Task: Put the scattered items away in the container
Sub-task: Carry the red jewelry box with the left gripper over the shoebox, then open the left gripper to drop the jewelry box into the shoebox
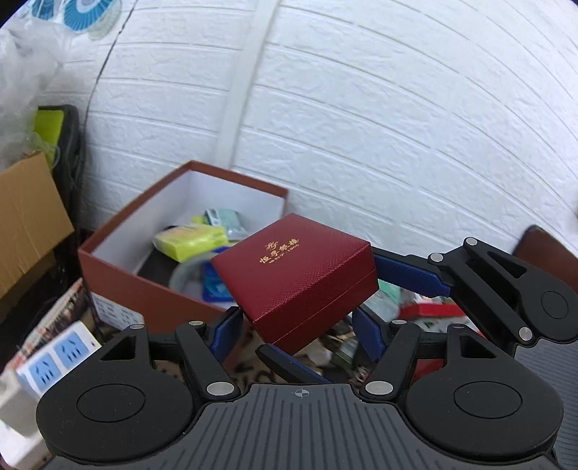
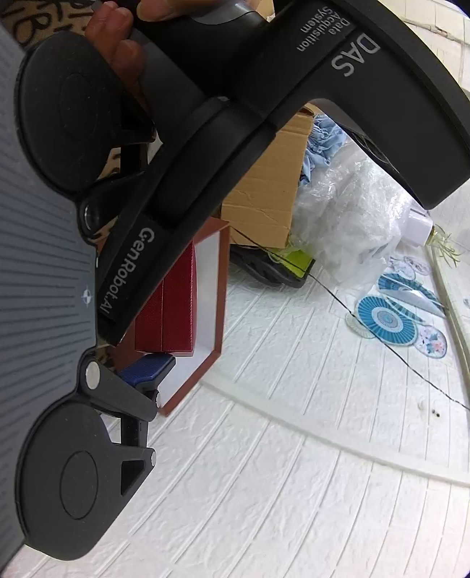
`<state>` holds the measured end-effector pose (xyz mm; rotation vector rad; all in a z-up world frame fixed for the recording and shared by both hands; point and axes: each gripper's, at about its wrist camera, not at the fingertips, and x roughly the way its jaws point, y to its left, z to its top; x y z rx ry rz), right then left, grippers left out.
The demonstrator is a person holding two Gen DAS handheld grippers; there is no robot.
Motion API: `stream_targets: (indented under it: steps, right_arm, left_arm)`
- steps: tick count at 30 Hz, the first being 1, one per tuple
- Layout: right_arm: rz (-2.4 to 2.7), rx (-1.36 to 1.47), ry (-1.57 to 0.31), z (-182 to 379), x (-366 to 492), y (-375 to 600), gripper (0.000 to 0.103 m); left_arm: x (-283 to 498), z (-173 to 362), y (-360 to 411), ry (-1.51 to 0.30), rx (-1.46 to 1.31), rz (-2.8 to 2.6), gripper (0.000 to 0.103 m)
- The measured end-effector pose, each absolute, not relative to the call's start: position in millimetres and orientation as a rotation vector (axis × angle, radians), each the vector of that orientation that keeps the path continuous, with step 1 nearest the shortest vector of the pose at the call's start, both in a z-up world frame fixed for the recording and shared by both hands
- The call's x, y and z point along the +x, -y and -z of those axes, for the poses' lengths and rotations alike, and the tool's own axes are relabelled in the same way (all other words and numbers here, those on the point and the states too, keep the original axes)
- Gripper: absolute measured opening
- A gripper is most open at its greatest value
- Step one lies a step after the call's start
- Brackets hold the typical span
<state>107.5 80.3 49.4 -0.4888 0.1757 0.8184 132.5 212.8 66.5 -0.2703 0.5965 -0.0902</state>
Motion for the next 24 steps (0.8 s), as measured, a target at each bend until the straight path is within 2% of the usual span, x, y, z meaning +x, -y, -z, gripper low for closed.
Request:
stream_targets:
  steps: [10, 24]
  right_arm:
    - [-0.875, -0.465, -0.198, -34, 166, -140, 0.076]
    - [-0.905, -0.418, -0.259, -9, 222, -185, 0.076]
  left_arm:
    - [189, -40, -281, -0.628, -0.327, 0.045, 0.078]
    - [235, -22, -319, -0.686, -0.273, -0.001, 0.081]
